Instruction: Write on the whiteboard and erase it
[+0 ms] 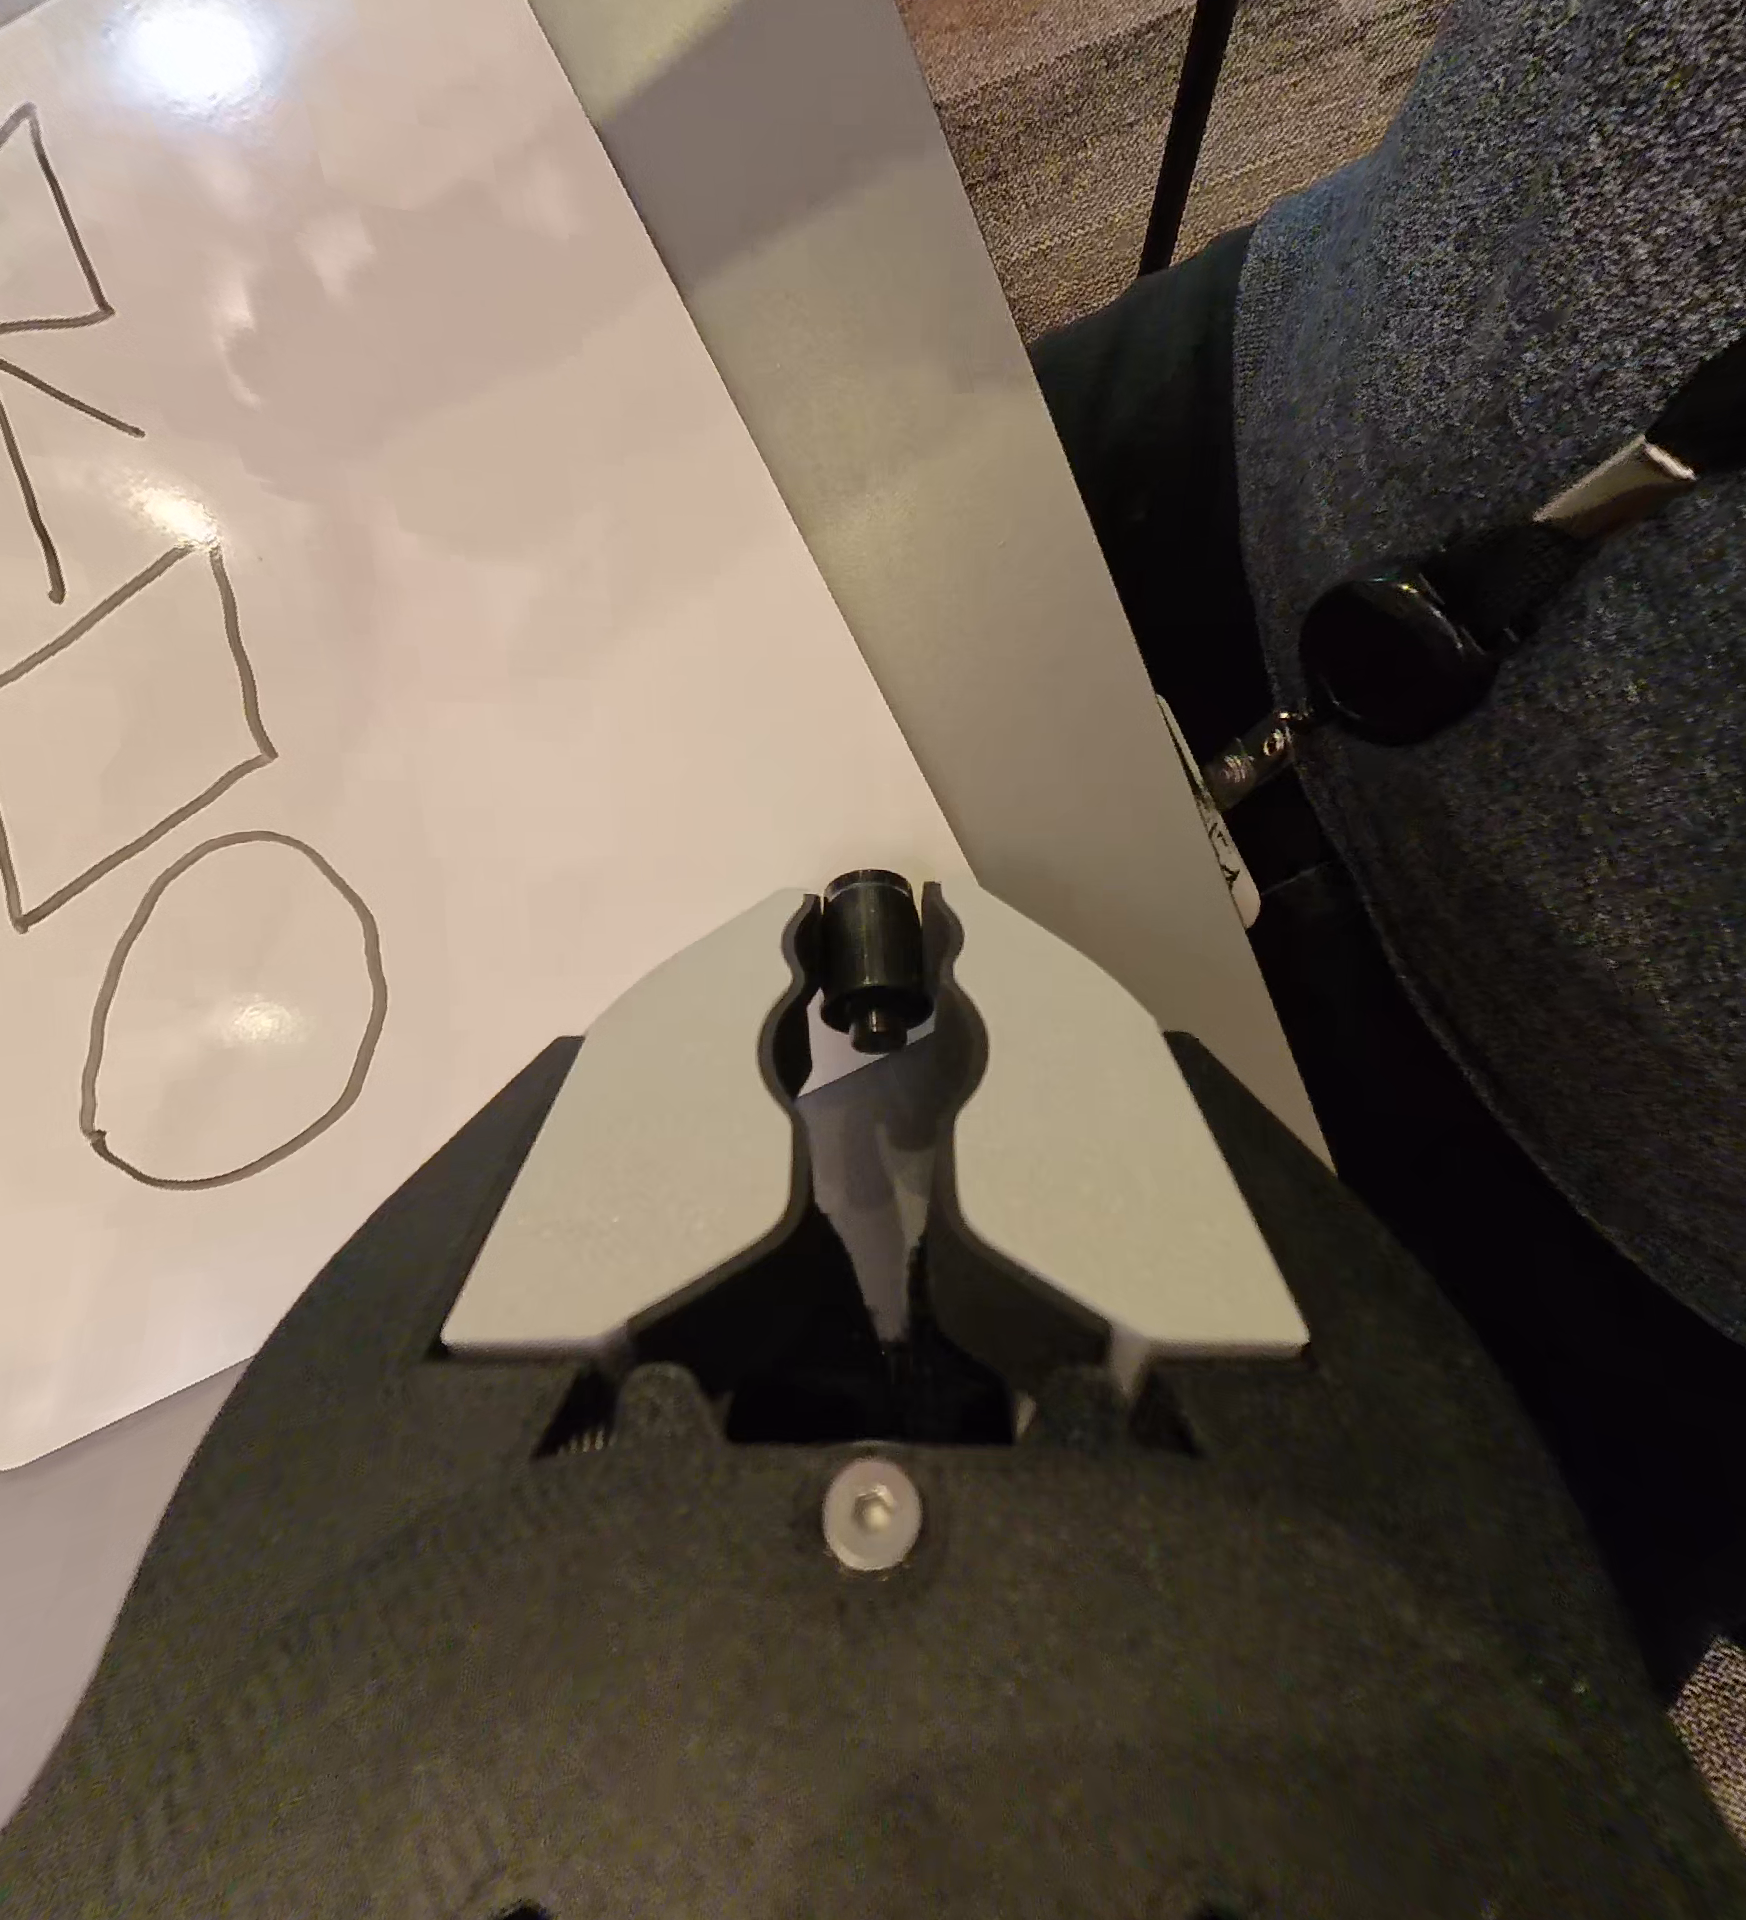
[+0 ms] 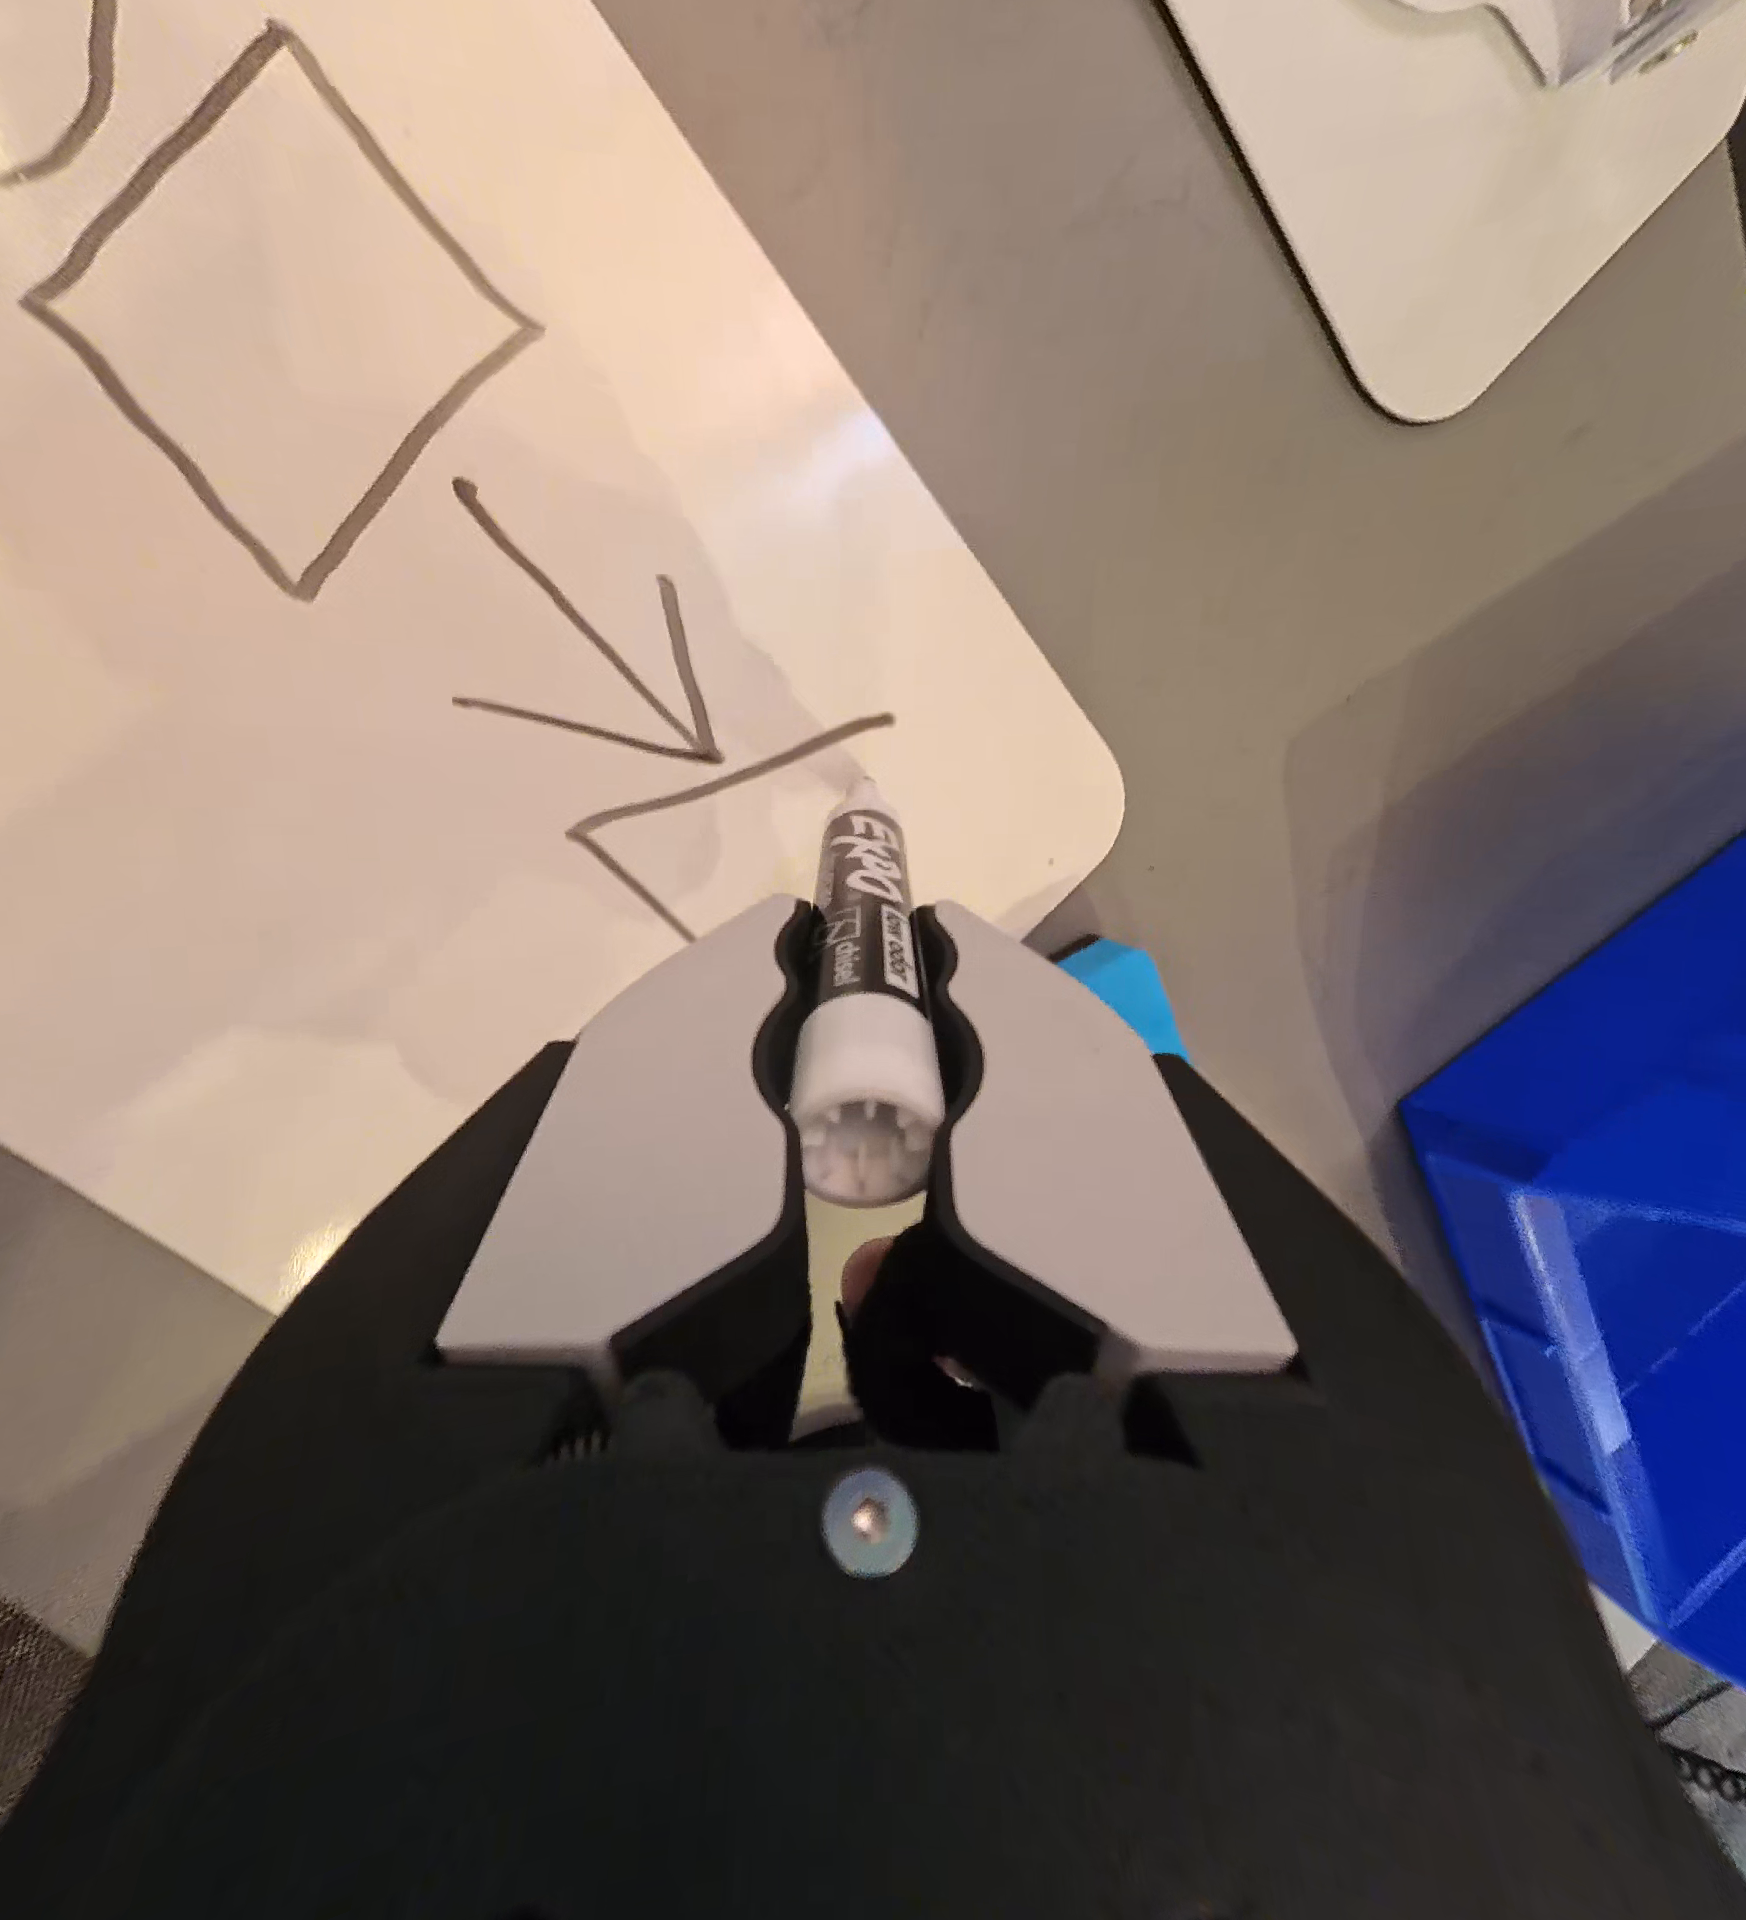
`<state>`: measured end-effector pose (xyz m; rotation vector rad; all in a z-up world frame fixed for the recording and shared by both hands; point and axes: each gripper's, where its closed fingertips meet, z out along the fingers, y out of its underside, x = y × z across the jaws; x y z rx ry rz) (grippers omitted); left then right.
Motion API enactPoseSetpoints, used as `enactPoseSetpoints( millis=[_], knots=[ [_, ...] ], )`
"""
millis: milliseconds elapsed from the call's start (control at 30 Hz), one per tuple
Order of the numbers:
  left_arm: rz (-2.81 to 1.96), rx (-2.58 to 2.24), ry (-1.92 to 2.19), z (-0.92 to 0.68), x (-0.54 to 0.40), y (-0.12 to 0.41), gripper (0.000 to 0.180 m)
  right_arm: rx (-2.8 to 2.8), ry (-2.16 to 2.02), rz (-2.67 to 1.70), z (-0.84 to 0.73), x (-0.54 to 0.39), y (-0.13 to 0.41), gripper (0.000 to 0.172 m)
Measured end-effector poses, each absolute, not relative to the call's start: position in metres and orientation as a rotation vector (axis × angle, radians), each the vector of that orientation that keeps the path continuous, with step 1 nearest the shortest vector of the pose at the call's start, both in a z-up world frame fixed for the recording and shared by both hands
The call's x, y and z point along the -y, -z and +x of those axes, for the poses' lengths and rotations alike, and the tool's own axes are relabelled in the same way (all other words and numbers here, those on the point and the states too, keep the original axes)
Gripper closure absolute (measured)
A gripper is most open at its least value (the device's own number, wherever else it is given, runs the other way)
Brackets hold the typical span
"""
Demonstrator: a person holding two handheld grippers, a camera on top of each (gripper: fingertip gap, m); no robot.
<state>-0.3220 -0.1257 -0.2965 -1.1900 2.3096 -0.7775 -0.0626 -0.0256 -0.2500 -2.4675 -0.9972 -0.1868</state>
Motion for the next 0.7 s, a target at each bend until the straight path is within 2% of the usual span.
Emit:
enactPoseSetpoints(
  millis=[367,700],
  knots=[
    [-1.19,-2.31,0.779,-0.322,0.126,0.297,0.162,0.985,0.219,-2.436,-0.066,0.006,0.241,0.151],
    [-1.194,-2.312,0.78,-0.322,0.126,0.297,0.162,0.858,0.27,-2.363,-0.05,0.058,0.202,0.151]
  ],
)
